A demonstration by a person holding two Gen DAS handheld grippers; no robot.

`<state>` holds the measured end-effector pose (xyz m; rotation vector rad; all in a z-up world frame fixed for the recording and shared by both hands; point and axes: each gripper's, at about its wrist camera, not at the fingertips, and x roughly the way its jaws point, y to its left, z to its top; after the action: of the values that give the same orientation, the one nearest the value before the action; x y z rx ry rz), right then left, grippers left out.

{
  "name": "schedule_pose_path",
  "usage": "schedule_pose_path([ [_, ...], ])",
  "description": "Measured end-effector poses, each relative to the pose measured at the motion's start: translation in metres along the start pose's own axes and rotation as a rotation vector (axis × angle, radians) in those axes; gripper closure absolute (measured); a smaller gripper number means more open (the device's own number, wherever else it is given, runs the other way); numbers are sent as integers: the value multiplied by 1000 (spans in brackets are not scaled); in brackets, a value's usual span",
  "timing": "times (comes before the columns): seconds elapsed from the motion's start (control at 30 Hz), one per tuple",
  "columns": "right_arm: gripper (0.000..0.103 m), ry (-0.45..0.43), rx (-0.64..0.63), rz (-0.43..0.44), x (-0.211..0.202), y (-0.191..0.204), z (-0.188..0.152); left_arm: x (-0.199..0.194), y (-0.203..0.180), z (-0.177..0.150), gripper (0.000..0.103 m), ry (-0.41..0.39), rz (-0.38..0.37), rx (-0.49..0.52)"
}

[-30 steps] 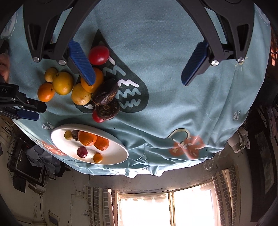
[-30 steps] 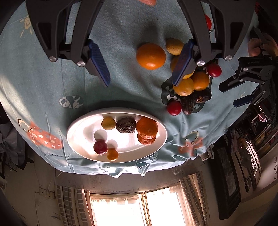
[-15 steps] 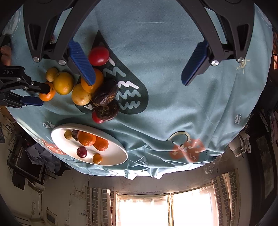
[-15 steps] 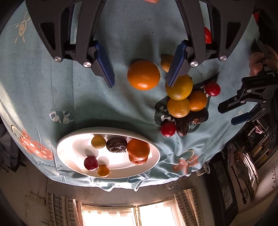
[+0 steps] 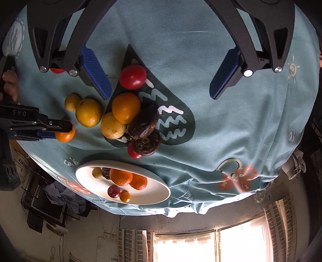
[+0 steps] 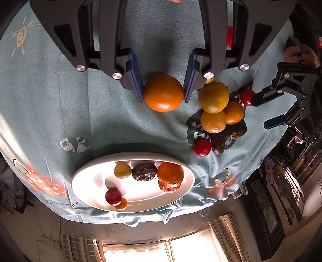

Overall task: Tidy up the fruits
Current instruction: 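Grasp another orange with the right gripper while the left reaches a red cherry tomato, then place the orange on the plate while the left gripper carries the cherry tomato there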

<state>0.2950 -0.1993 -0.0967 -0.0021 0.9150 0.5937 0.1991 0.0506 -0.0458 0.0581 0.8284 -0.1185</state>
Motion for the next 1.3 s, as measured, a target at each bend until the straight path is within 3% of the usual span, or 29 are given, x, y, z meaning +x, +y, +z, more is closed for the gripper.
schedule_pose_path([
  [0.17,63,9,0,4,2,0,0,6,-20,-6,36,38,-65,91],
  [0.37,63,13,-2,1,2,0,-1,12,-19,-6,58,64,-85,83],
  [0.53,63,15,-3,0,3,0,-1,15,-19,-7,59,78,-88,83],
  [0.77,63,12,-3,0,3,0,-1,19,-18,-9,74,108,-105,87],
  [0.93,63,8,-7,3,1,1,-1,16,-16,-10,74,105,-120,69],
  [1.1,63,-5,-18,28,-3,3,-1,7,-17,-10,75,84,-185,62],
  [1.2,63,-52,-12,65,-9,3,2,2,-17,-4,75,65,-246,41],
  [1.3,63,-150,15,78,-18,-2,14,2,-21,14,75,47,-256,47],
])
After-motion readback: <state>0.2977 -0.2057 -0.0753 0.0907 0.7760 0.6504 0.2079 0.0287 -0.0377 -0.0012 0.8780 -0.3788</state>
